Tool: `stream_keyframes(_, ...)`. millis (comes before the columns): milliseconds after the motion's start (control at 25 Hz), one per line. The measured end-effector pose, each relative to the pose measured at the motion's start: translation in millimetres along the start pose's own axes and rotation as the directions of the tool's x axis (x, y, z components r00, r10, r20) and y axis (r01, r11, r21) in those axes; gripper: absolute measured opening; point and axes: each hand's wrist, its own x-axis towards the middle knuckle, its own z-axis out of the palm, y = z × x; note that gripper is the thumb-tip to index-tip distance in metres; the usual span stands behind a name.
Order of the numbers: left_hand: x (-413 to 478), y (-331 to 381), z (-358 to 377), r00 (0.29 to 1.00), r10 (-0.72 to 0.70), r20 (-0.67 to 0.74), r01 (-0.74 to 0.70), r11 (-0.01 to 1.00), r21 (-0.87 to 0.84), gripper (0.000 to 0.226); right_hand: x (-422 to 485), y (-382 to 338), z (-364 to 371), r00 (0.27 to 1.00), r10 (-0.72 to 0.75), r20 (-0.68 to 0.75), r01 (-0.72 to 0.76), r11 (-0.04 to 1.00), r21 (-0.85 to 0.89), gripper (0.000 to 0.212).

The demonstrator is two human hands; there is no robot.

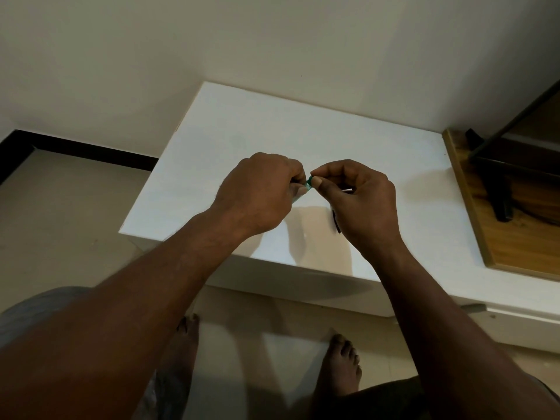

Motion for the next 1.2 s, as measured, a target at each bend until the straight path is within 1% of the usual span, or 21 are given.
stream_keyframes(200, -0.4, 1.2, -0.1, 1.000, -0.029, -0.012, 0.029, 1.000, 0.002, 0.016, -1.0, -0.2, 0.8, 1.000, -0.014, -0.003, 0.014, 1.000, -0.027, 0.006)
stream_keyframes(360, -1.3, 3.8, 0.0, 0.999, -0.035, -0.019, 0.035, 0.999, 0.014, 0.016, -1.9, -1.1, 0.9, 0.999, -0.031, -0.030, 0.029, 0.998, -0.054, 0.006)
stream_keyframes(640, -1.8, 6.7, -0.4, 1.000, -0.024, -0.016, 0.025, 0.999, 0.022, 0.017, -2.6, 3.4, 4.4, 0.990, -0.133, -0.048, 0.125, 0.982, -0.142, 0.006)
stream_keyframes(840, -2.9, 7.9, 1.1, 0.999, -0.029, -0.017, 0.029, 1.000, 0.007, 0.018, -3.6, 6.5, 6.7, 0.976, -0.215, -0.024, 0.207, 0.958, -0.198, 0.008)
stream_keyframes(1040, -3.1, 8.6, 2.3, 0.998, -0.037, -0.047, 0.035, 0.999, -0.031, 0.019, -4.0, 6.4, 4.5, 0.943, -0.333, -0.020, 0.317, 0.912, -0.261, 0.008)
stream_keyframes(1200, -2.5, 6.7, 1.7, 0.999, -0.023, -0.027, 0.023, 1.000, -0.015, 0.019, -0.6, 8.5, -0.1, 0.936, -0.351, 0.022, 0.346, 0.905, -0.246, 0.009)
